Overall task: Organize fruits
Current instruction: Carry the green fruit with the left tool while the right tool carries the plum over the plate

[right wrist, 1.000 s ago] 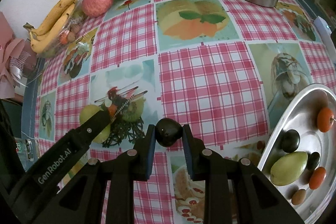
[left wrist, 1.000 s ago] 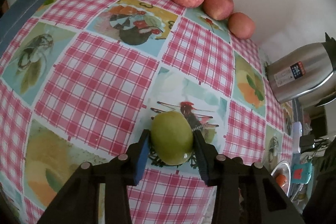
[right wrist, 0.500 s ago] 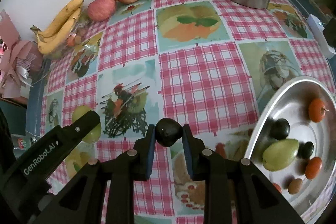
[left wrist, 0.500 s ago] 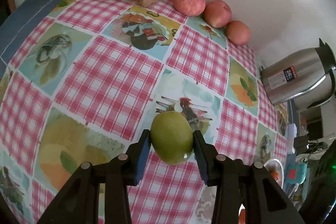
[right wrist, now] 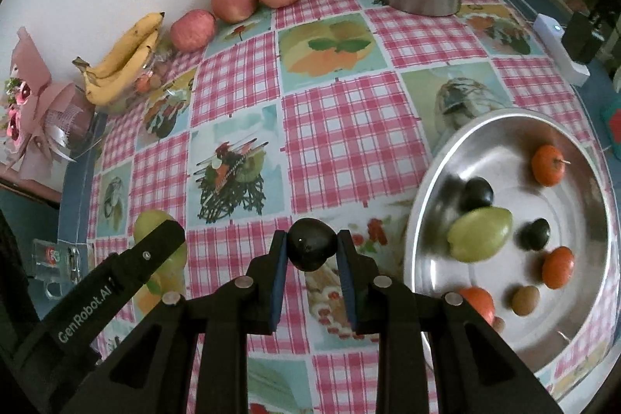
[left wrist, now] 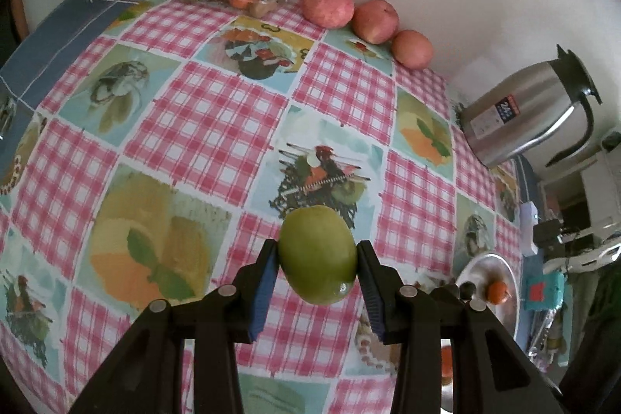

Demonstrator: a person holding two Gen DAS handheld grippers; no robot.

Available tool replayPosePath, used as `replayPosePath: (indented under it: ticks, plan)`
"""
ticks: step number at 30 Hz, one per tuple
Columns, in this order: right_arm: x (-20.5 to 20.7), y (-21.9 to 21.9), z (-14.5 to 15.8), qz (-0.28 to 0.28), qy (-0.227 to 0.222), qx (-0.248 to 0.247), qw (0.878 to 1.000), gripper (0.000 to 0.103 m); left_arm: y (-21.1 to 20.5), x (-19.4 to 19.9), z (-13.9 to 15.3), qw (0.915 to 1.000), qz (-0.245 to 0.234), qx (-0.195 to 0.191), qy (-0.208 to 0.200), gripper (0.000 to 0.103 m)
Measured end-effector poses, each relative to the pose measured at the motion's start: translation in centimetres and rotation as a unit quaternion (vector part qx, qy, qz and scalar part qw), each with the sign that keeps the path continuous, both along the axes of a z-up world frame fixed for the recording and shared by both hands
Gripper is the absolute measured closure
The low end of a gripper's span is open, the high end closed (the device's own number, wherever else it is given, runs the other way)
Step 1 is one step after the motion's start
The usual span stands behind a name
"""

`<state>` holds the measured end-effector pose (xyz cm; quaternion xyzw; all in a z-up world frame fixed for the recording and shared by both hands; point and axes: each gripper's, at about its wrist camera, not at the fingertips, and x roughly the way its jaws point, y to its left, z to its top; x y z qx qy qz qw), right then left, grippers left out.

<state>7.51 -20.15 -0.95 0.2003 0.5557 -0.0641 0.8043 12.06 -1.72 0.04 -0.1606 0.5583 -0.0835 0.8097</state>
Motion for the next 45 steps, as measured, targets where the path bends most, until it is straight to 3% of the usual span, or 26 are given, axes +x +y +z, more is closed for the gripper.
replayPosePath:
  ticks: [16, 28, 37, 41, 45]
  plan:
    - [-4.6, -1.7, 1.4, -0.021, -0.009, 0.018, 1.0, 0.077, -0.1, -3.4, 0.0, 0.9999, -0.003, 0.013, 0.001, 0.06]
    - [-5.1, -3.9, 1.0, -0.042, -0.003, 0.009, 0.999, 0.077, -1.6, -3.8, 0.5, 0.9997, -0.025, 0.008, -0.002, 0.06]
    - [-6.2, -9.2, 0.8, -0.113, 0.005, -0.002, 0.994, 0.077, -6.2, -4.8, 1.2, 0.9963, -0.086, 0.003, -0.008, 0.06]
    - [-6.8, -10.8, 0.6, -0.133, 0.013, -0.026, 0.991, 0.077, -9.1, -5.6, 1.2, 0.9926, -0.121, 0.001, -0.007, 0.06]
    - [-7.6, -12.4, 0.3, -0.151, 0.018, -0.02, 0.988, 0.077, -11.8, -6.5, 1.2, 0.987, -0.16, 0.002, -0.011, 0.06]
